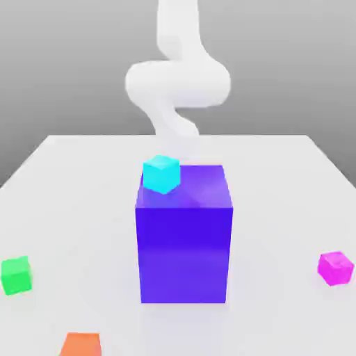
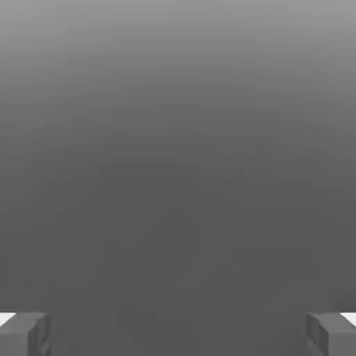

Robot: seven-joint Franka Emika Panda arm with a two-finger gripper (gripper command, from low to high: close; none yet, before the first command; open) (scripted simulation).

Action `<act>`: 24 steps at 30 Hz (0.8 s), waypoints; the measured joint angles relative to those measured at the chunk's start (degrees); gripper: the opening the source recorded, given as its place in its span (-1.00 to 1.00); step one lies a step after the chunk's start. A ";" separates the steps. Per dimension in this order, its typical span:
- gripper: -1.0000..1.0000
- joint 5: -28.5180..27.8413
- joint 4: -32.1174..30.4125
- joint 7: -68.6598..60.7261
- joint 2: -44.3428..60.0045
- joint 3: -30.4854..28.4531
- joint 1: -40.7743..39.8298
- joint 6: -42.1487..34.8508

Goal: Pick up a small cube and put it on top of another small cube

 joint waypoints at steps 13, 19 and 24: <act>0.00 3.50 -7.21 -29.36 27.35 3.85 19.02 12.62; 0.00 1.65 -10.53 -40.30 39.82 8.33 26.39 18.49; 0.00 -4.69 -13.24 -45.90 50.33 10.01 30.96 23.29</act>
